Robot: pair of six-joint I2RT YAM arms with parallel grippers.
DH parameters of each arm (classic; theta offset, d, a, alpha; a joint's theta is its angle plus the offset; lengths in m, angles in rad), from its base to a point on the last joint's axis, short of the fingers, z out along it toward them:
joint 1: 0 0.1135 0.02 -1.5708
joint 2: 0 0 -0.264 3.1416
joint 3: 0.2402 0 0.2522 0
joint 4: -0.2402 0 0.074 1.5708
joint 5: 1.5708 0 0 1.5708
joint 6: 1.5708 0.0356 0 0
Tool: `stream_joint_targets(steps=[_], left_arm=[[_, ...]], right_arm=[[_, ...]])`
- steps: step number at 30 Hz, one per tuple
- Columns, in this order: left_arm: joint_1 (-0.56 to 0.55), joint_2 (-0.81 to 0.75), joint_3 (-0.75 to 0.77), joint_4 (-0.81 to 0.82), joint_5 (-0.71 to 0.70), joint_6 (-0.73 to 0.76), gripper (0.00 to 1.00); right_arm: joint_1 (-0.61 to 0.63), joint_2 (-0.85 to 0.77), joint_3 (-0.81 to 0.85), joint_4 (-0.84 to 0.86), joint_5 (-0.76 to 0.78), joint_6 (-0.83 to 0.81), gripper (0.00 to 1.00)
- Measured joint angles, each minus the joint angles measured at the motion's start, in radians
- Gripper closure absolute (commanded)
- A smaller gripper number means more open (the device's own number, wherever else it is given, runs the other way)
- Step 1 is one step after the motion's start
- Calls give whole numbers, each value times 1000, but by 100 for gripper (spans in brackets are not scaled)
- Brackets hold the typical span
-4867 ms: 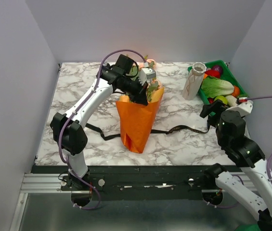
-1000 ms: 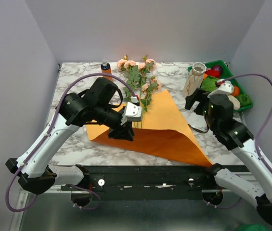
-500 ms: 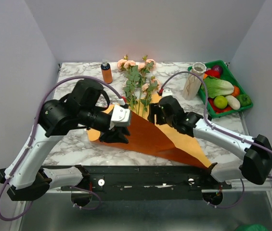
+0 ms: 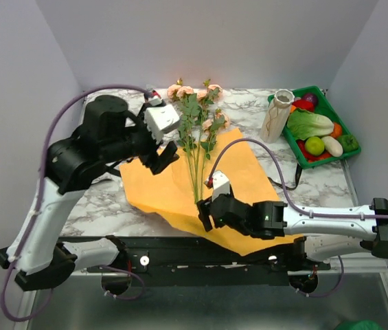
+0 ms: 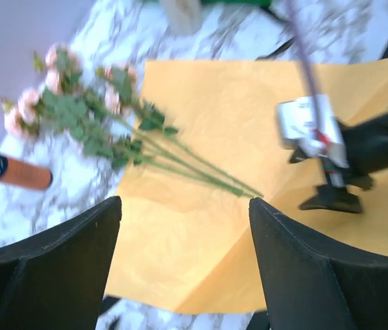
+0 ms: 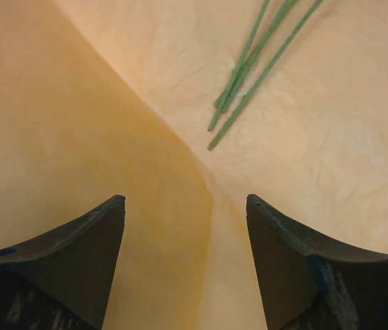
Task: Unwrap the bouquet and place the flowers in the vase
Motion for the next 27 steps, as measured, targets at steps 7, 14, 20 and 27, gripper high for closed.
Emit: stream_joint_targets(steps=[7, 14, 20, 27], left_arm=[[195, 192, -121, 60, -66, -45, 7], [219, 196, -338, 129, -105, -46, 7], [248, 198, -455, 172, -122, -47, 8], [321, 208, -521, 235, -124, -41, 7]], right_arm=[[37, 11, 25, -138, 182, 62, 10], [-173, 3, 119, -155, 231, 21, 21], [-411, 216, 300, -119, 151, -62, 29], [-539, 565, 544, -74, 10, -111, 32]])
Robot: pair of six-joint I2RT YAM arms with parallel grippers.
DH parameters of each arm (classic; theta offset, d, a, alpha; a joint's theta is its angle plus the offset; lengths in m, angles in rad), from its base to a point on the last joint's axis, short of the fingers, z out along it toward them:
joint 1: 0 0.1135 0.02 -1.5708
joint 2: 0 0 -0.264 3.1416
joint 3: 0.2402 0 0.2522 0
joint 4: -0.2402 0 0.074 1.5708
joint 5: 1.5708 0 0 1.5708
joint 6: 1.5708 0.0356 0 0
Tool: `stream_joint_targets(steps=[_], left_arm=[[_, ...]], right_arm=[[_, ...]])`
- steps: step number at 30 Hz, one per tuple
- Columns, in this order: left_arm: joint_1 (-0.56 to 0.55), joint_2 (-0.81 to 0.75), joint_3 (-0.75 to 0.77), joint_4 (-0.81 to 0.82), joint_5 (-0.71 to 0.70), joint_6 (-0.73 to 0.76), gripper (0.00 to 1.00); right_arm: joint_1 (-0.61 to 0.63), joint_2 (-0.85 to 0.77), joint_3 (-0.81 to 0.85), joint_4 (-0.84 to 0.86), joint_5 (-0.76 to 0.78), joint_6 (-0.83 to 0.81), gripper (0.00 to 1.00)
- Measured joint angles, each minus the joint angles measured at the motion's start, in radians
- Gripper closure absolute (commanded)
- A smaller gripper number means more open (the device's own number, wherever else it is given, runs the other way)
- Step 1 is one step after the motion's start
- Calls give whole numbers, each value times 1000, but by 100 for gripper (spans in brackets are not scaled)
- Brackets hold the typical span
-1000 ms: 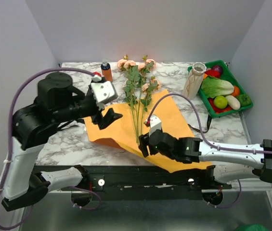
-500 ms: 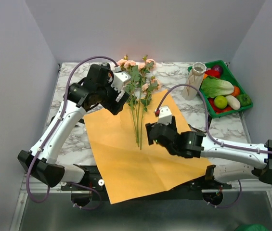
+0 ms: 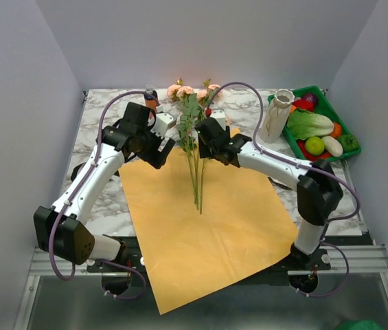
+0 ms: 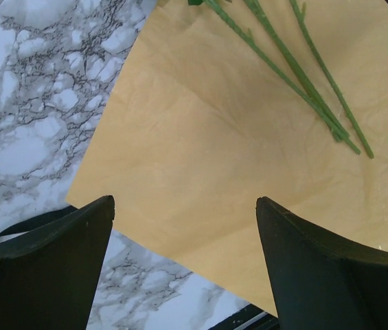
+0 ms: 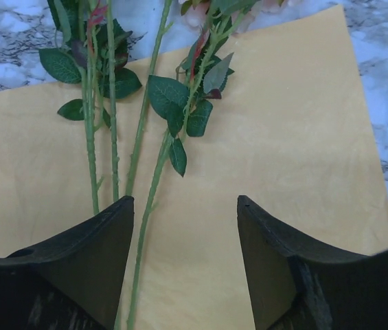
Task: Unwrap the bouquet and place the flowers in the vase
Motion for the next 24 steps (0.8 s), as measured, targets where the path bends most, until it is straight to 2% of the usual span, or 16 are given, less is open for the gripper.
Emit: stream_joint_targets(steps=[6, 10, 15, 24], left_arm=[[55, 14, -66, 24, 0, 14, 1], [88, 31, -73, 29, 0, 20, 1], [109, 32, -73, 35, 1, 27, 1], [116, 31, -73, 35, 8, 48, 1]], right_arm=[[-75, 200, 127, 7, -80, -4, 32], [-97, 289, 207, 6, -108, -10, 34], [-112, 358, 279, 6, -150, -4, 42], [-132, 420, 312, -15, -175, 24, 43]])
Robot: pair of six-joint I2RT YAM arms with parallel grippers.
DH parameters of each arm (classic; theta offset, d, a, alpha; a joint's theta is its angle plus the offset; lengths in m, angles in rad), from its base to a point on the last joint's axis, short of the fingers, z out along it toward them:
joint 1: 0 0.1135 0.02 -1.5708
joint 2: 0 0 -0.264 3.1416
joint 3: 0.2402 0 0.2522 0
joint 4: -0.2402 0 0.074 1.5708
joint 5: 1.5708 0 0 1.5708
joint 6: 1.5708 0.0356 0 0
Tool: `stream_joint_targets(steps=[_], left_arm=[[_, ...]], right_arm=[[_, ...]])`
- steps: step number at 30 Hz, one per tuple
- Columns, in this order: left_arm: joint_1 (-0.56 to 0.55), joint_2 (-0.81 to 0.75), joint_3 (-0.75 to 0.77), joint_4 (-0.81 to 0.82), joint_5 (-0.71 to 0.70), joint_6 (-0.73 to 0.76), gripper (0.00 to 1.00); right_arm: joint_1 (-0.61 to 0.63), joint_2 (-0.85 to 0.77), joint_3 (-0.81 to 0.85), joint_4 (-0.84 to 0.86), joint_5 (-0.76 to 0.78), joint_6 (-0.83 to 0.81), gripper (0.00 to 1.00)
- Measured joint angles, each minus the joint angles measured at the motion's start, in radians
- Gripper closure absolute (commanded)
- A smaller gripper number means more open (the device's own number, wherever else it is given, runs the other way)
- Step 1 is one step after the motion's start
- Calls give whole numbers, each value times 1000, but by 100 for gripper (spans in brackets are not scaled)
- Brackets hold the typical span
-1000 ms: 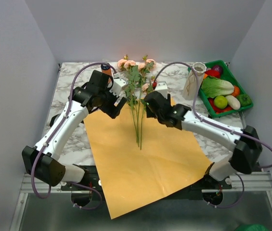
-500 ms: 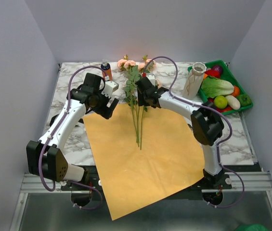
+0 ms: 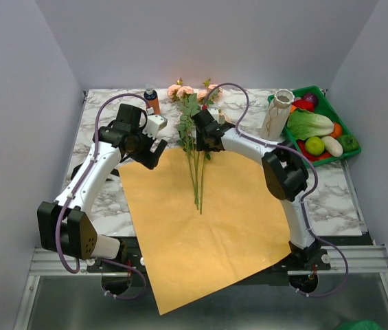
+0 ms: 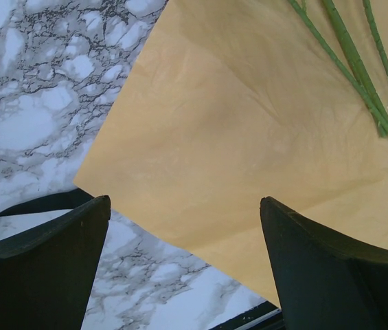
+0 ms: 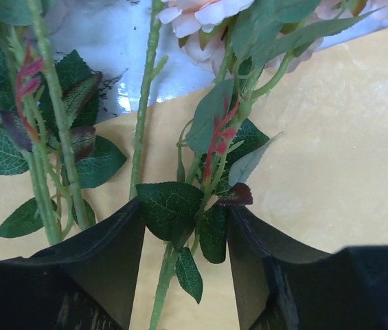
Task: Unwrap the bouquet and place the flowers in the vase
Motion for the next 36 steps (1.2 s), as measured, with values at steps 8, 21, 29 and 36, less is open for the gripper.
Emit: stream_joint_targets(steps=[8, 21, 29, 36], left_arm=[[4, -24, 0, -1, 5, 14, 1], [5, -76, 3, -10, 5, 28, 1], [5, -81, 3, -17, 7, 27, 1], [5, -85, 2, -16, 8, 26, 1]], right_arm=[[-5, 2, -3, -17, 0, 13, 69], [-13, 69, 164, -142, -3, 30, 99], [-13, -209, 32, -114, 101, -67, 99], [-13, -580, -55, 121, 214, -253, 99]])
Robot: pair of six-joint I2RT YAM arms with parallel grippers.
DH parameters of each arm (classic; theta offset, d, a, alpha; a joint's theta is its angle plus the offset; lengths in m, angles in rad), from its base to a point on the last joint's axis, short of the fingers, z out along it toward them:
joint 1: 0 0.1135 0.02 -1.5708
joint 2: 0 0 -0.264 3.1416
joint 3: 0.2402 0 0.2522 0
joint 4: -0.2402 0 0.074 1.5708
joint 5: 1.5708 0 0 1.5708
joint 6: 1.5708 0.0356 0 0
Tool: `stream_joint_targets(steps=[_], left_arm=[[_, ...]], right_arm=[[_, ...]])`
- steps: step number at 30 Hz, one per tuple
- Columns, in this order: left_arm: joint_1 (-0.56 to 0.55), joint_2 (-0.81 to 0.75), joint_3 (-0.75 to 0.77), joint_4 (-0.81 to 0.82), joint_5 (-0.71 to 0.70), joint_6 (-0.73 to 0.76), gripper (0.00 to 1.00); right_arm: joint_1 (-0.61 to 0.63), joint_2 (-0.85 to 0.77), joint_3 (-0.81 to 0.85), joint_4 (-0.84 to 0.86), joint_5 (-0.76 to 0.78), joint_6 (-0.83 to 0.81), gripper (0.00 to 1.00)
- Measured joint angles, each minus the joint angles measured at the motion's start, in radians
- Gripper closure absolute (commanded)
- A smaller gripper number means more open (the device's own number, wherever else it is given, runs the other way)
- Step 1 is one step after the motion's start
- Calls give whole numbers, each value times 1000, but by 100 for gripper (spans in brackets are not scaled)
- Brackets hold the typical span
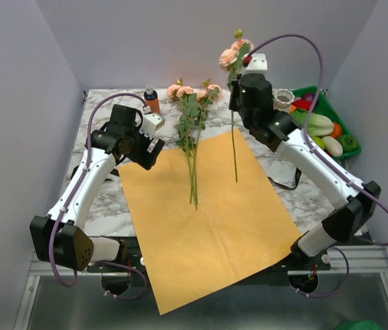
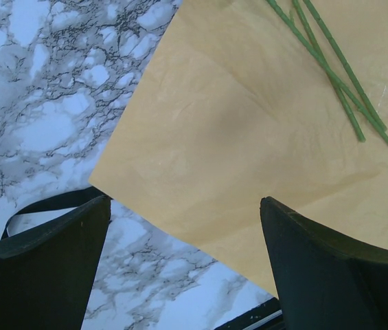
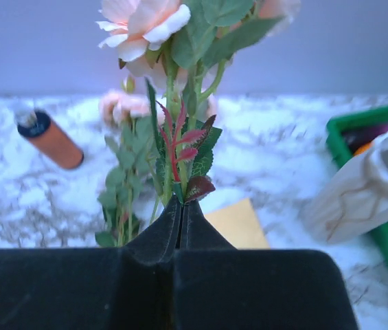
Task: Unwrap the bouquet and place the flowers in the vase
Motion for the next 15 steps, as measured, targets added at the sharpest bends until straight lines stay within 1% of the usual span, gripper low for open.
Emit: stream_joint_targets(steps=[2, 5, 8, 12, 14, 15], left_arm=[[0, -1, 0, 0, 0, 0, 1], [0, -1, 0, 0, 0, -4, 1], [0, -1, 0, 0, 0, -6, 1], [1, 2, 1, 1, 0, -7, 1], [2, 7, 3, 2, 0, -7, 1], [2, 10, 5, 3, 0, -8, 1]], right_arm=[[0, -75, -35, 89, 34, -64, 99], [0, -161, -115, 286, 101, -216, 99], [-7, -198, -190, 593, 164, -418, 99], [-53, -157, -238, 1144, 168, -767, 99], [-98, -132, -238, 1306, 157, -844, 99], [-120, -125, -238, 1351, 155, -861, 99]])
